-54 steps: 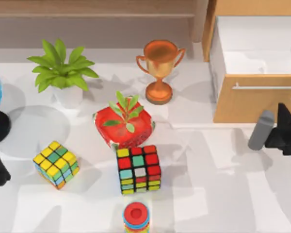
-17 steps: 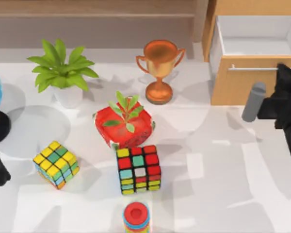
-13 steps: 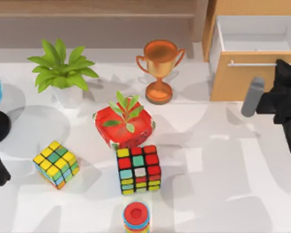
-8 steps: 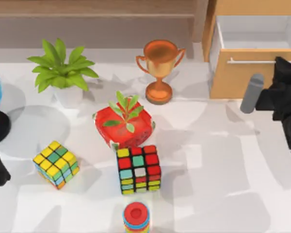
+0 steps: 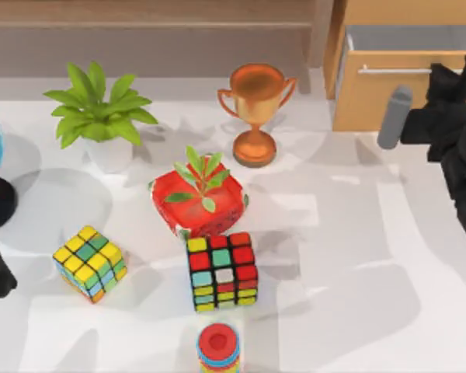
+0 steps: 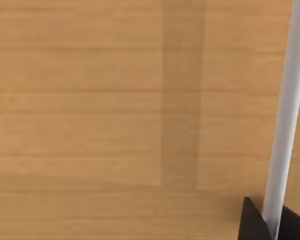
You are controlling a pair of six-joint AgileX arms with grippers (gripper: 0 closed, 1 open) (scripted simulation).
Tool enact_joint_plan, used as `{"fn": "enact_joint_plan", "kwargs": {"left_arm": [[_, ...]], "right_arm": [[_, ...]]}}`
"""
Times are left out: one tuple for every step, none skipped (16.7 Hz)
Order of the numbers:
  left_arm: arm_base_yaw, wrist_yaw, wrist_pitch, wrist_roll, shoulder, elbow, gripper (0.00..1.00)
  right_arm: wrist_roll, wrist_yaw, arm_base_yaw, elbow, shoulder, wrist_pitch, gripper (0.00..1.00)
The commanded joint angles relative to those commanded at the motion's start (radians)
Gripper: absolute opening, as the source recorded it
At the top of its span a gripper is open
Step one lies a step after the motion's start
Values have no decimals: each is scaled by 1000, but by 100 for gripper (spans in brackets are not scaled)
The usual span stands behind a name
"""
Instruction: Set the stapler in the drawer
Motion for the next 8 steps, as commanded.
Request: {"fn": "enact_joint_plan", "kwargs": {"left_arm": [[0, 0, 0, 0, 0, 0, 100], [0, 0, 0, 0, 0, 0, 100], [0, 0, 0, 0, 0, 0, 100], [0, 0, 0, 0, 0, 0, 100], [0, 0, 0, 0, 0, 0, 100], [0, 0, 0, 0, 0, 0, 100], [0, 0, 0, 0, 0, 0, 100], [0, 0, 0, 0, 0, 0, 100]], "right_arm": [[0, -2, -3, 12, 4, -7, 0], [0, -2, -3, 15, 5, -9, 0], [0, -2, -3, 15, 5, -9, 0], [0, -2, -3, 15, 5, -9, 0], [3, 0, 0, 11, 2, -9, 0], [2, 0, -1, 14, 3, -10, 0], [2, 1, -3, 26, 6, -14, 0], [2, 0, -7, 44, 13, -22, 0]]}}
